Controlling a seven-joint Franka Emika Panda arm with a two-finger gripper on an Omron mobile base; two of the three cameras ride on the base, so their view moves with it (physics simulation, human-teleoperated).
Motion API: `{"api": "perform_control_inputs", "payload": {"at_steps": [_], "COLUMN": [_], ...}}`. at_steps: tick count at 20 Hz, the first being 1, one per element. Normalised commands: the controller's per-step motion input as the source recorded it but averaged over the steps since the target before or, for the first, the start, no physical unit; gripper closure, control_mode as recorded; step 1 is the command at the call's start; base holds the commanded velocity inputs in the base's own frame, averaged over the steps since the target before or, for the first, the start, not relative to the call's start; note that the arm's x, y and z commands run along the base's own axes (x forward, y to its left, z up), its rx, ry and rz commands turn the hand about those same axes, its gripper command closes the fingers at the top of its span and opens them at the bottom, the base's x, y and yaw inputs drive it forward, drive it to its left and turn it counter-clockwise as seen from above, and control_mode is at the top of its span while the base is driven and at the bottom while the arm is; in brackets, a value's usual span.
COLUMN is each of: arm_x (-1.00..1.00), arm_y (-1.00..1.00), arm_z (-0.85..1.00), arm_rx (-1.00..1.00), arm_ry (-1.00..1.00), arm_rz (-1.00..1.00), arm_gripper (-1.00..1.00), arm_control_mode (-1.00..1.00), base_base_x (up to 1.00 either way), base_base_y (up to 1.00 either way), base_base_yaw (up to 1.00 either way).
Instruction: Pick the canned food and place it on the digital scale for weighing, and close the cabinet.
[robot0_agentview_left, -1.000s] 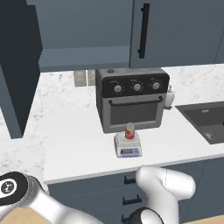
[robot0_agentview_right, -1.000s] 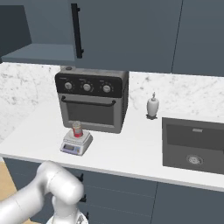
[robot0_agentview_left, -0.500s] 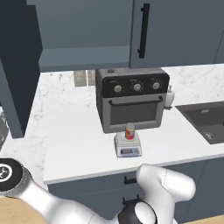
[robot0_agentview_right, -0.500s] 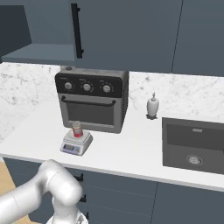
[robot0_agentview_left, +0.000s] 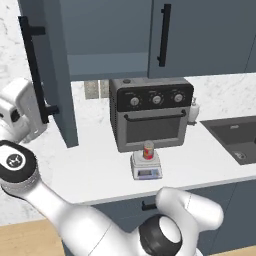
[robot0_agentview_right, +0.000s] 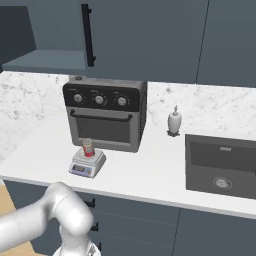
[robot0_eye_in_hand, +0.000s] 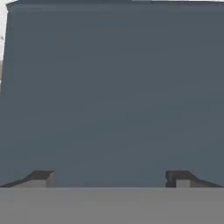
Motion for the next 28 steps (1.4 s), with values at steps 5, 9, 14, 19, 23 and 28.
{"api": "perform_control_inputs", "payload": {"at_steps": [5,9,14,19,23,28], "arm_x": [0.1,0.18,0.82,1.0,1.0,0.98], "arm_y": [-1.0,-0.99,-0.99,-0.86,-0.79,-0.58], "arm_z": [0.75,0.4,-0.14,-0.21,-0.09,-0.04], "arm_rx": [0.18,0.14,0.1,0.08,0.1,0.1], "arm_ry": [0.0,0.04,0.1,0.08,0.07,0.06], "arm_rz": [-0.17,-0.02,0.03,0.08,0.11,0.11], "arm_gripper": [-1.0,-1.0,-1.0,-1.0,-1.0,-1.0], "arm_control_mode": [-1.0,-1.0,-1.0,-1.0,-1.0,-1.0], "base_base_x": [0.0,0.0,0.0,0.0,0.0,0.0], "base_base_y": [0.0,0.0,0.0,0.0,0.0,0.0], "base_base_yaw": [0.0,0.0,0.0,0.0,0.0,0.0]}}
